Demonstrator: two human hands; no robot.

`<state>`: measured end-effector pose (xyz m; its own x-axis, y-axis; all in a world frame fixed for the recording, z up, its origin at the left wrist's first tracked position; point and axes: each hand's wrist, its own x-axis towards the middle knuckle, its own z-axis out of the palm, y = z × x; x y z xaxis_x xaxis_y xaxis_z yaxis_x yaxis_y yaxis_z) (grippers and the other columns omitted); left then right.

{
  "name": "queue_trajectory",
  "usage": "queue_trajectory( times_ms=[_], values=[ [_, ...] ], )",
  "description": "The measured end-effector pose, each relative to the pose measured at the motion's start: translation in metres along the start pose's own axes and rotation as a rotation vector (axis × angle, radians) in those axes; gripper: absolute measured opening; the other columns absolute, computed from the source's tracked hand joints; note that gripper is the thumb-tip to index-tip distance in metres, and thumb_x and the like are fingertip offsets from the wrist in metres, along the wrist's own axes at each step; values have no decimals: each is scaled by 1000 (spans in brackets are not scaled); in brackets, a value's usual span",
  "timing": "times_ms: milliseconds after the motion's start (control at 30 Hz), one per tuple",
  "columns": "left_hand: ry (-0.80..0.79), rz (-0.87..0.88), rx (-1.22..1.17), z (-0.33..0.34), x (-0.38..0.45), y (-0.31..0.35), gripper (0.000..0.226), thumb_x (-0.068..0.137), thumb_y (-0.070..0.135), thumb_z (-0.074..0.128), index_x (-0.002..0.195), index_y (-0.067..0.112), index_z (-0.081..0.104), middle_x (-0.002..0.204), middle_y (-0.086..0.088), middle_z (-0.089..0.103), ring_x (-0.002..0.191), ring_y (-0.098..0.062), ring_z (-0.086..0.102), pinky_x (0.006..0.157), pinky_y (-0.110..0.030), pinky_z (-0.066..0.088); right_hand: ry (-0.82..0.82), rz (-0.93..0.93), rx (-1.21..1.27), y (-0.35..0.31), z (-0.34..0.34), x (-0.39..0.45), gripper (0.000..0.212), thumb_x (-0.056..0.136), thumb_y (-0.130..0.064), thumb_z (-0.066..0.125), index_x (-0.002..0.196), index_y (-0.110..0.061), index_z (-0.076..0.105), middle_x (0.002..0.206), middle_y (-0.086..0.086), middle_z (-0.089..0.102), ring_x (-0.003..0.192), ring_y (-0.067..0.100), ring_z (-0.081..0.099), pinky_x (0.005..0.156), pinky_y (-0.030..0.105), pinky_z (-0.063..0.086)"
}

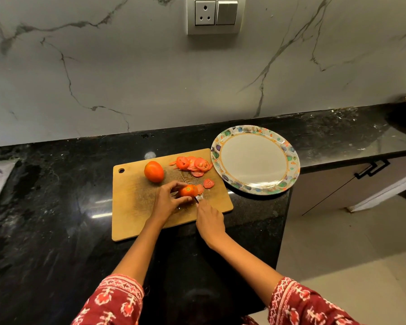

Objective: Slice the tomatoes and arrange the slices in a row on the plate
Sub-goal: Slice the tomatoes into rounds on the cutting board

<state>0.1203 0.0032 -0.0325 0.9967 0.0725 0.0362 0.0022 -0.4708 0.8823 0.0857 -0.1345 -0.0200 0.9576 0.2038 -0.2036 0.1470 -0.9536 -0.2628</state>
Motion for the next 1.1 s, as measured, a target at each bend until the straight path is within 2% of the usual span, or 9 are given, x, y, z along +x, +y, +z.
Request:
queue_trajectory(
  times_ms=[100,233,267,367,433,533,667,833,1100],
  values=[
    [9,-2,15,1,0,-1,39,66,10,80,102,14,65,105,-1,64,101,-11,57,79,-9,43,-41,11,-2,6,2,-8,23,102,-11,30,121,-7,42,115,10,60,104,28,62,80,34,47],
    [26,-7,-24,1,-3,-6,39,64,10,82,100,17,66,105,-2,66,102,-14,59,89,-28,50,-54,54,42,1,-1,-4,22,100,-10,32,118,-6,44,114,11,60,105,29,61,80,35,47],
    [35,-7,-17,1,-4,-6,39,64,11,82,100,17,66,105,-2,66,102,-14,59,89,-28,50,-53,50,42,1,-1,-5,22,101,-10,32,119,-7,44,113,11,61,104,29,61,80,35,47],
    [55,-20,-7,1,-4,-2,39,66,10,81,101,13,65,106,-3,65,102,-13,58,80,-11,46,-57,33,-15,11,4,-20,21,101,-12,33,119,-8,42,110,9,62,100,26,64,77,32,48],
    [55,-32,-14,2,-3,-1,39,66,8,80,102,12,65,107,-4,64,103,-12,56,73,-5,43,-52,32,-51,21,8,-32,20,102,-15,32,119,-10,42,106,8,65,96,23,66,73,30,48],
    [38,-44,-25,1,-3,-1,40,66,7,80,102,12,64,110,-6,63,104,-14,56,75,-8,44,-38,60,-39,27,6,-32,20,102,-15,33,118,-9,43,104,8,65,94,24,66,70,30,47],
    [37,-37,-11,1,-3,-4,42,66,8,80,104,13,65,113,-7,63,108,-17,56,83,-16,46,-34,135,108,23,-7,-21,21,102,-16,34,115,-6,45,111,12,62,102,29,62,78,35,47],
    [56,33,39,1,-5,-1,36,70,8,77,105,8,66,112,-11,63,104,-14,55,76,1,40,10,104,244,9,-22,-22,34,104,-28,24,115,-6,48,112,14,61,105,32,58,81,40,44],
    [66,34,85,0,-5,4,37,71,10,77,106,7,66,111,-10,64,102,-10,53,73,5,37,18,82,226,1,-22,-20,31,104,-26,27,114,-7,48,109,13,62,102,30,60,77,38,44]
  ],
)
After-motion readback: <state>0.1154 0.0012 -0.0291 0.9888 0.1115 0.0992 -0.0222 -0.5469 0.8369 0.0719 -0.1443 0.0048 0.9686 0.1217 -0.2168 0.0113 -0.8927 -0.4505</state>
